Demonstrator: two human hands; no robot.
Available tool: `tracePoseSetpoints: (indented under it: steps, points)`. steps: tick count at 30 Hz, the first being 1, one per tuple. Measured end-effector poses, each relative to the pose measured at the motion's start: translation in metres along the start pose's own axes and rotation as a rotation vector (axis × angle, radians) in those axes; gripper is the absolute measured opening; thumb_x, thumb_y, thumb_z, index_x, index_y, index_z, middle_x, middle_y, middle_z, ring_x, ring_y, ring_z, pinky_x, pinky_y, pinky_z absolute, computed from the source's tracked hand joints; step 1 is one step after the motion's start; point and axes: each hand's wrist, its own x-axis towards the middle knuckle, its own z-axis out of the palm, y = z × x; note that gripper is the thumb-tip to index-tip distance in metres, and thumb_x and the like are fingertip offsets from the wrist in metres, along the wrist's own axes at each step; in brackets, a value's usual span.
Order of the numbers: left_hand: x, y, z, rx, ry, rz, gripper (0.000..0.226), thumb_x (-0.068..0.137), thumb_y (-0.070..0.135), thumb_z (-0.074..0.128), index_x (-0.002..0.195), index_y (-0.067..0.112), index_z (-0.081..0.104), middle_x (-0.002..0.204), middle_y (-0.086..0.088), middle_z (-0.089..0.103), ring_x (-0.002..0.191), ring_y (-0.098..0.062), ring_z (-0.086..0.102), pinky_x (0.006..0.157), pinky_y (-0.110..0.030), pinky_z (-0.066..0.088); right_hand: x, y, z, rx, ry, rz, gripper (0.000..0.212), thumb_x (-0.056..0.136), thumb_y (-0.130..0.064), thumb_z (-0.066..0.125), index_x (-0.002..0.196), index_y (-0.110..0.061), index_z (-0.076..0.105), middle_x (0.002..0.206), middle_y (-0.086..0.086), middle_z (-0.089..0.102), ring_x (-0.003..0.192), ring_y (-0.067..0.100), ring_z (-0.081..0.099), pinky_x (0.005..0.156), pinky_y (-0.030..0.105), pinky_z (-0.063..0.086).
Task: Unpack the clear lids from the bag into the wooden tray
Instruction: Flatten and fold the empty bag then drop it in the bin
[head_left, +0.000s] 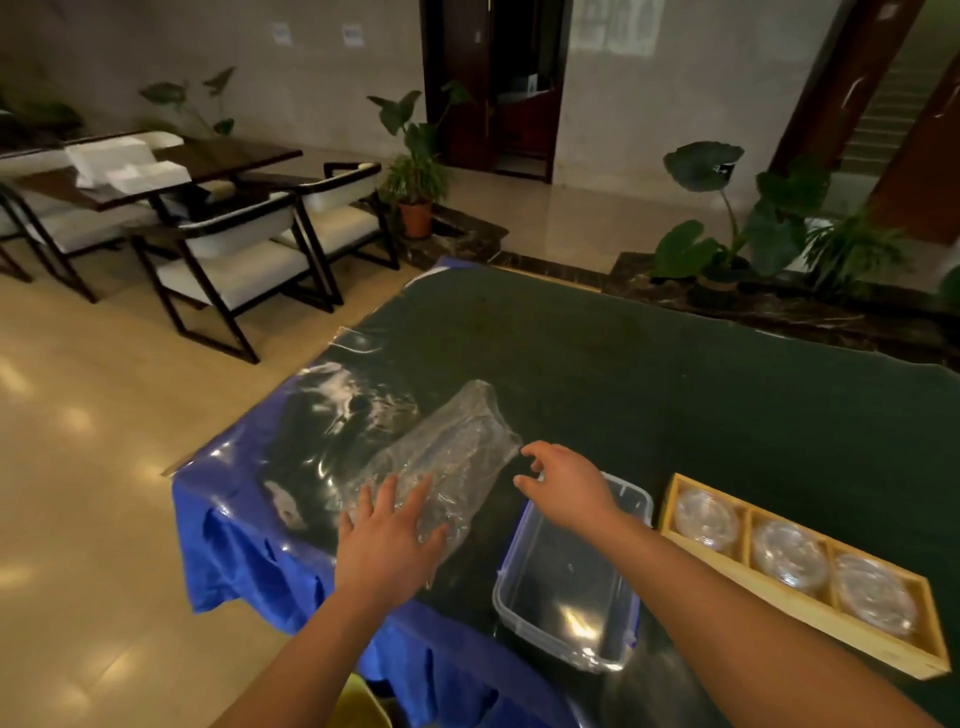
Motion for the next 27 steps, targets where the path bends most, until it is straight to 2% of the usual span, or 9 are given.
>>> tracePoseSetpoints:
  steps: [4, 6, 11, 14, 16, 19, 21, 24, 27]
  points:
    - [0.004, -0.012, 0.018, -0.331, -0.023, -0.229, 0.092, 0.086, 0.073, 0.057, 0.159, 0.049, 0.008, 0.17, -0.017, -0.004, 0.153, -0.047, 0.017, 0.114, -0.059, 0.038, 0.035, -0.006, 0.023, 0.247, -0.034, 0.194, 0.042, 0.09, -0.034, 0.064, 0.129, -0.02, 0.059, 0.122, 0.003, 0.067, 0.114, 0.026, 0.062, 0.096, 0.039, 0.05]
    - [0.009, -0.013, 0.031, -0.509, -0.095, -0.35, 0.101, 0.083, 0.069, 0.065, 0.158, 0.053, 0.0, 0.167, -0.027, -0.004, 0.142, -0.05, 0.041, 0.11, -0.054, 0.045, 0.056, -0.008, 0.032, 0.359, -0.038, 0.283, 0.049, 0.093, -0.029, 0.061, 0.138, -0.015, 0.052, 0.131, 0.008, 0.063, 0.119, 0.03, 0.06, 0.101, 0.046, 0.049]
    - [0.025, -0.021, 0.063, -0.731, -0.069, -0.456, 0.1, 0.089, 0.032, 0.075, 0.159, 0.05, 0.006, 0.124, -0.029, 0.064, 0.095, -0.037, 0.07, 0.085, -0.045, 0.059, 0.093, -0.011, 0.05, 0.535, -0.181, 0.353, 0.052, 0.097, -0.018, 0.053, 0.146, -0.026, 0.038, 0.14, 0.01, 0.052, 0.114, 0.032, 0.057, 0.089, 0.052, 0.056]
    - [0.033, -0.03, 0.067, -0.985, -0.017, -0.526, 0.089, 0.086, 0.006, 0.071, 0.157, 0.041, 0.03, 0.08, -0.008, 0.07, 0.06, -0.022, 0.064, 0.064, -0.041, 0.058, 0.103, -0.013, 0.058, 0.509, -0.202, 0.354, 0.057, 0.096, -0.018, 0.056, 0.149, -0.024, 0.036, 0.138, 0.009, 0.055, 0.118, 0.033, 0.058, 0.091, 0.051, 0.056]
    - [0.038, -0.039, 0.066, -1.069, 0.037, -0.56, 0.079, 0.085, -0.005, 0.067, 0.15, 0.036, 0.045, 0.069, -0.005, 0.066, 0.056, -0.021, 0.06, 0.059, -0.041, 0.058, 0.102, -0.015, 0.057, 0.474, -0.146, 0.344, 0.049, 0.092, -0.019, 0.063, 0.14, -0.016, 0.052, 0.124, 0.009, 0.063, 0.111, 0.029, 0.063, 0.091, 0.046, 0.057]
    - [0.041, -0.054, 0.057, -1.1, 0.151, -0.578, 0.075, 0.084, -0.016, 0.057, 0.14, 0.034, 0.056, 0.075, -0.003, 0.068, 0.054, -0.015, 0.061, 0.045, -0.026, 0.053, 0.09, -0.019, 0.045, 0.509, -0.241, 0.275, 0.016, 0.083, -0.015, 0.077, 0.098, -0.014, 0.071, 0.079, -0.002, 0.064, 0.07, 0.01, 0.061, 0.057, 0.025, 0.05]
    - [0.042, -0.062, 0.046, -1.144, 0.228, -0.548, 0.069, 0.084, -0.02, 0.052, 0.134, 0.026, 0.062, 0.072, 0.0, 0.064, 0.05, -0.007, 0.056, 0.042, -0.018, 0.047, 0.08, -0.022, 0.03, 0.53, -0.324, 0.221, 0.013, 0.078, -0.01, 0.082, 0.086, -0.009, 0.072, 0.071, -0.006, 0.064, 0.059, 0.002, 0.056, 0.048, 0.016, 0.042]
    - [0.044, -0.068, 0.024, -1.18, 0.285, -0.482, 0.063, 0.083, -0.023, 0.052, 0.127, 0.019, 0.068, 0.08, -0.002, 0.064, 0.056, -0.008, 0.055, 0.045, -0.015, 0.046, 0.066, -0.022, 0.004, 0.569, -0.285, 0.159, 0.021, 0.072, -0.004, 0.084, 0.074, -0.008, 0.063, 0.076, 0.001, 0.067, 0.069, 0.009, 0.062, 0.06, 0.019, 0.05]
    - [0.039, -0.067, 0.007, -1.19, 0.311, -0.405, 0.07, 0.08, -0.026, 0.057, 0.126, 0.026, 0.069, 0.066, 0.008, 0.057, 0.046, -0.001, 0.047, 0.042, -0.017, 0.044, 0.05, -0.015, -0.018, 0.715, -0.226, 0.102, 0.035, 0.073, 0.001, 0.081, 0.065, -0.013, 0.049, 0.094, 0.004, 0.077, 0.092, 0.014, 0.073, 0.075, 0.026, 0.056]
